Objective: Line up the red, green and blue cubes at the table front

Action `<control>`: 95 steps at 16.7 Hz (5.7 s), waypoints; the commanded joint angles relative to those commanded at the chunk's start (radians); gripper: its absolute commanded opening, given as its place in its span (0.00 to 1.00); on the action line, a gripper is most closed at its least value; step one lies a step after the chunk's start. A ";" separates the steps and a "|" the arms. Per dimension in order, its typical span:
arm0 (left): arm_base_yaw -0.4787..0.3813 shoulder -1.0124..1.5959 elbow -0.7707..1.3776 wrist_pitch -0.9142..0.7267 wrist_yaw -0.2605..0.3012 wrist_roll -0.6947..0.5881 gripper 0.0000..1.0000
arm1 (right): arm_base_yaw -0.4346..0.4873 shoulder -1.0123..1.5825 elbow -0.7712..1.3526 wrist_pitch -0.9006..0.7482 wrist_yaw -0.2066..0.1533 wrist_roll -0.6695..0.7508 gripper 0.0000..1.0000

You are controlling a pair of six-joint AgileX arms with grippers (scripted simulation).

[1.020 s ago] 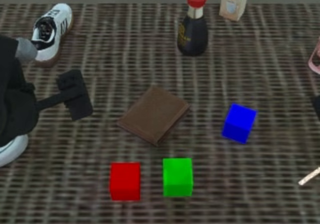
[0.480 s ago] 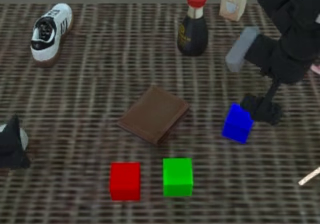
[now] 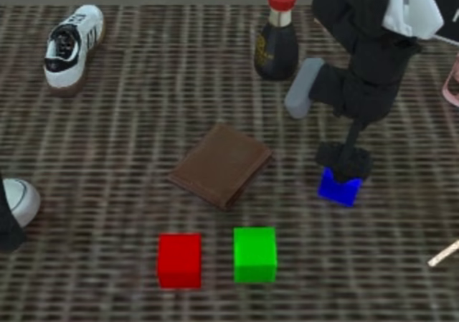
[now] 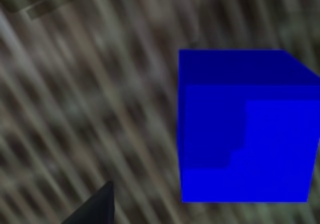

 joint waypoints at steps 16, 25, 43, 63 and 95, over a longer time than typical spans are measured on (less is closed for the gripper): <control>0.000 0.000 0.000 0.000 0.000 0.000 1.00 | 0.002 0.091 -0.188 0.279 0.001 0.003 1.00; 0.000 0.000 0.000 0.000 0.000 0.000 1.00 | 0.002 0.091 -0.188 0.279 0.001 0.003 0.47; 0.000 0.000 0.000 0.000 0.000 0.000 1.00 | 0.004 0.077 -0.153 0.236 0.001 0.000 0.00; 0.000 0.000 0.000 0.000 0.000 0.000 1.00 | 0.245 -0.266 -0.335 0.070 0.000 -0.120 0.00; 0.000 0.000 0.000 0.000 0.000 0.000 1.00 | 0.283 -0.215 -0.555 0.345 0.001 -0.139 0.90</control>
